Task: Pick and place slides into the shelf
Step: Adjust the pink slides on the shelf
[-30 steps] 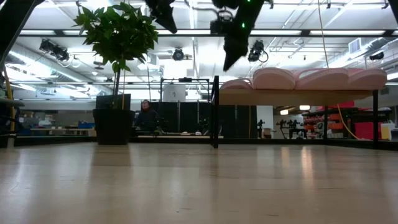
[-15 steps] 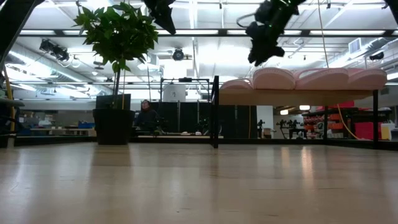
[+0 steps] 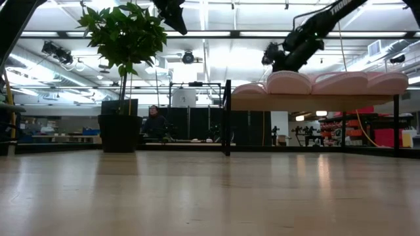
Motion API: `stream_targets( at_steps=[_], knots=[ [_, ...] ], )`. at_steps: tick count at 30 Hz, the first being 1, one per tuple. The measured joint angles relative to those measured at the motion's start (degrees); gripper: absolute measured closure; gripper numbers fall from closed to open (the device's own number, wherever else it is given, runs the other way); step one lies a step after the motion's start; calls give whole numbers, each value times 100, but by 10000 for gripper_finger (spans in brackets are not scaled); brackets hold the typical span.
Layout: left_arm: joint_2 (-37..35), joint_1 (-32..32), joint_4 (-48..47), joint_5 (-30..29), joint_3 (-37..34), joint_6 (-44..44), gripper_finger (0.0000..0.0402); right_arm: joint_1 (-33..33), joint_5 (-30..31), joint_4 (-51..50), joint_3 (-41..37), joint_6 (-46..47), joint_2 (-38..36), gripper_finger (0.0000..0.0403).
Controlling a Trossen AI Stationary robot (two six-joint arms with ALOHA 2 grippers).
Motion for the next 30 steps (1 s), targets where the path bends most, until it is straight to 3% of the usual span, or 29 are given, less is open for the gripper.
stream_targets(
  at_steps=[4,13,18,22,28,30],
  knots=[
    [0,-2,34,2,0,-73,294,-67,-36,471,-313,-52,16,216],
    [0,-2,83,-1,1,-280,294,105,-304,441,-262,-67,668,194],
    [0,0,79,-4,2,-301,294,201,-784,537,-245,5,847,202],
    [0,-2,80,-2,1,-302,294,232,-1164,567,-238,-132,926,241],
    [0,4,97,-7,2,-272,294,297,-1785,595,-238,-243,1068,345],
    [0,4,106,-7,2,-249,294,317,-1925,609,-238,-322,1111,357]
  ],
)
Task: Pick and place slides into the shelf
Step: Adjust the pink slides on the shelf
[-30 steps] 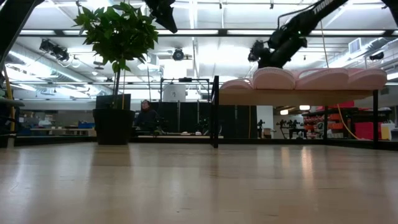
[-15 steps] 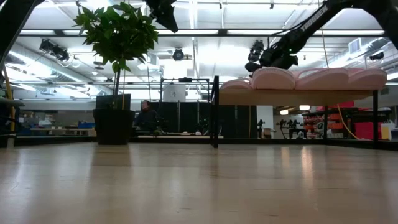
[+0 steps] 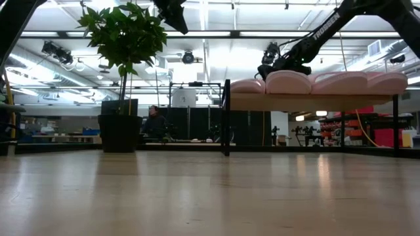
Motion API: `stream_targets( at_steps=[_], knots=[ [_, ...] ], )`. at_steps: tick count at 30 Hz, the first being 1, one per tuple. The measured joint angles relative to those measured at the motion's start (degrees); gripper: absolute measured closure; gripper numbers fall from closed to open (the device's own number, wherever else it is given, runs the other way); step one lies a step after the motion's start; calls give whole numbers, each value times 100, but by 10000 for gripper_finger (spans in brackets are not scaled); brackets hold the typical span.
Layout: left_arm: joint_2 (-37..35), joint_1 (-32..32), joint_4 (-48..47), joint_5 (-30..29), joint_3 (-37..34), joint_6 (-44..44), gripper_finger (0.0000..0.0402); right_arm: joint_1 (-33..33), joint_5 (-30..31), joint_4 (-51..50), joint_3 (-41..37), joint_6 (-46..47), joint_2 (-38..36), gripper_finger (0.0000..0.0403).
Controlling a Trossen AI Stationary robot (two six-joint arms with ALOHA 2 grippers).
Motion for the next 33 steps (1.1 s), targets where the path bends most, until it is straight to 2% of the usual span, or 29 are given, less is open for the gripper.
stream_targets(
  at_steps=[3,8,16,25,33],
  knots=[
    [0,0,14,1,0,9,294,40,-211,-12,0,-221,12,356],
    [0,0,14,2,0,9,294,39,-353,122,0,-365,-2,323],
    [0,0,14,2,-2,9,294,316,-520,257,0,-653,-3,331],
    [0,0,14,2,0,7,294,715,17,399,0,-1056,-3,326],
    [0,0,14,2,0,6,294,908,83,876,0,-1068,-3,302]
  ],
)
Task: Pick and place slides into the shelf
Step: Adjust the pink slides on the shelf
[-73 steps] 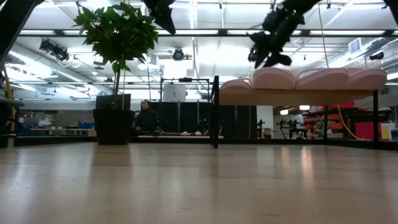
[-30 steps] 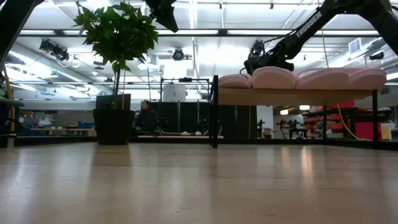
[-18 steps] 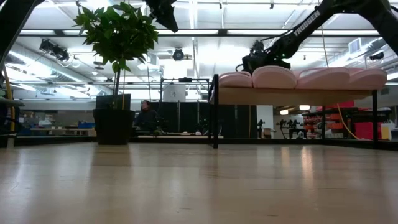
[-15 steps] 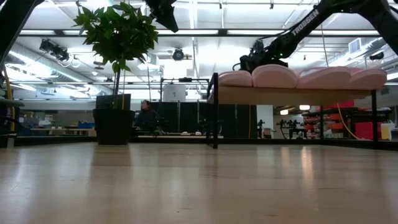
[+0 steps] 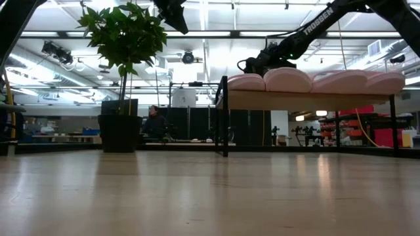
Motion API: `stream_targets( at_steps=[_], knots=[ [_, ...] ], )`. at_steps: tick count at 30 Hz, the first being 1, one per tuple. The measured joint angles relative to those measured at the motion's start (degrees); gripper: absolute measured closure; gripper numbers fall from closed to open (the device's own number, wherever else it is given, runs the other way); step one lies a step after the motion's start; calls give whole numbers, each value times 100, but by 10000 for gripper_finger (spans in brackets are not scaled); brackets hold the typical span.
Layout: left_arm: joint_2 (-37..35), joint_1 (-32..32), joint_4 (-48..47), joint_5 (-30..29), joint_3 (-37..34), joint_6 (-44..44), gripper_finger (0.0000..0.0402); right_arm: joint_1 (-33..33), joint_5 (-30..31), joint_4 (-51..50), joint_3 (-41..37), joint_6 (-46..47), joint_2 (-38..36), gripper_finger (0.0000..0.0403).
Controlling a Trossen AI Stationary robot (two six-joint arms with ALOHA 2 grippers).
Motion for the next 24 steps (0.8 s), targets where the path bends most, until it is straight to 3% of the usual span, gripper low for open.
stream_targets(
  at_steps=[24],
  knots=[
    [11,25,-5,2,1,-1,294,190,615,159,0,-185,-102,170]
  ],
)
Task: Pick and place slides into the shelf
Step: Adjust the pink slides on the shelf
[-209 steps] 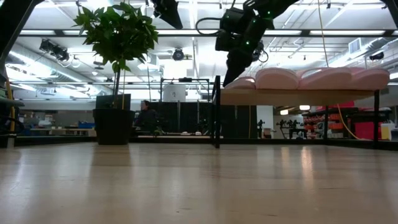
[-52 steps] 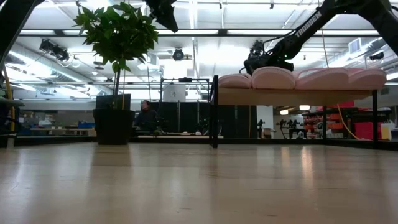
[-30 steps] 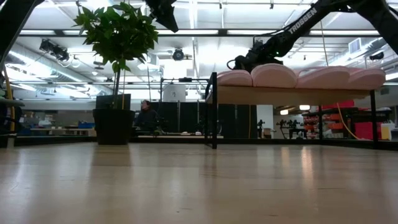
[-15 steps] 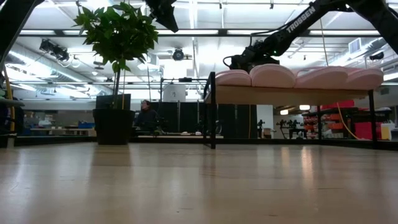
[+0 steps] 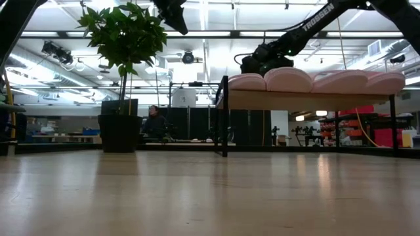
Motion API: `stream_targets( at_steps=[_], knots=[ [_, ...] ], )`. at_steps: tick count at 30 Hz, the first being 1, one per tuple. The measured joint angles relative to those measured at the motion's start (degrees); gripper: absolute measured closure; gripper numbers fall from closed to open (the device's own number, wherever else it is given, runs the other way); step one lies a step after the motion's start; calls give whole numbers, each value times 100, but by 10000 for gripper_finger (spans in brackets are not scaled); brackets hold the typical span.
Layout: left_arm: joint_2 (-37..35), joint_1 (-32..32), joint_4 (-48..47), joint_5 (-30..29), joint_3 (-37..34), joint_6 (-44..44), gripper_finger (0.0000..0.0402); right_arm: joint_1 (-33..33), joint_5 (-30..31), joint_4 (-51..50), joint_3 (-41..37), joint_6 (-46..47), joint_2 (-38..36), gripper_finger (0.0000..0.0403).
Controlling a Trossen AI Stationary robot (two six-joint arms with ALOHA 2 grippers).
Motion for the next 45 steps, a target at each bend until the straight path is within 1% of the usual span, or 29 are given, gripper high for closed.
stream_targets(
  at_steps=[3,5,7,11,13,15,17,21,28,34,37,39,41,45],
  knots=[
    [1,16,1,-3,-1,0,294,-104,57,-129,137,18,-134,157],
    [4,34,-2,-2,0,-1,294,-235,81,-531,409,18,-163,153],
    [4,36,-8,-1,0,-1,294,-399,102,-1233,789,-169,-167,153],
    [4,36,-8,-1,-1,-1,294,-695,113,-2871,1384,-974,-191,162],
    [4,36,-8,-1,-1,0,294,-838,189,-3646,1493,-1337,-191,167],
    [4,36,-8,-2,-1,4,294,-936,444,-4088,1451,-1578,-191,171],
    [4,36,-8,0,-2,59,294,-1034,575,-4239,1364,-1638,-180,174],
    [4,36,-8,-2,0,91,294,-1077,569,-4333,1192,-1637,-180,174],
    [4,34,-10,-2,0,95,294,-920,536,-4569,922,-1738,-180,178],
    [4,34,-10,-2,-1,147,294,-732,806,-4557,802,-1991,-180,189],
    [4,34,-10,0,0,161,294,-657,997,-4427,802,-2014,-178,212],
    [4,34,-11,0,0,160,294,-639,994,-4407,802,-2063,-178,240],
    [4,34,-10,-1,0,158,294,-600,990,-4375,802,-2148,-178,278],
    [4,34,-10,0,0,158,294,-575,993,-4329,802,-2286,-178,368]
  ],
)
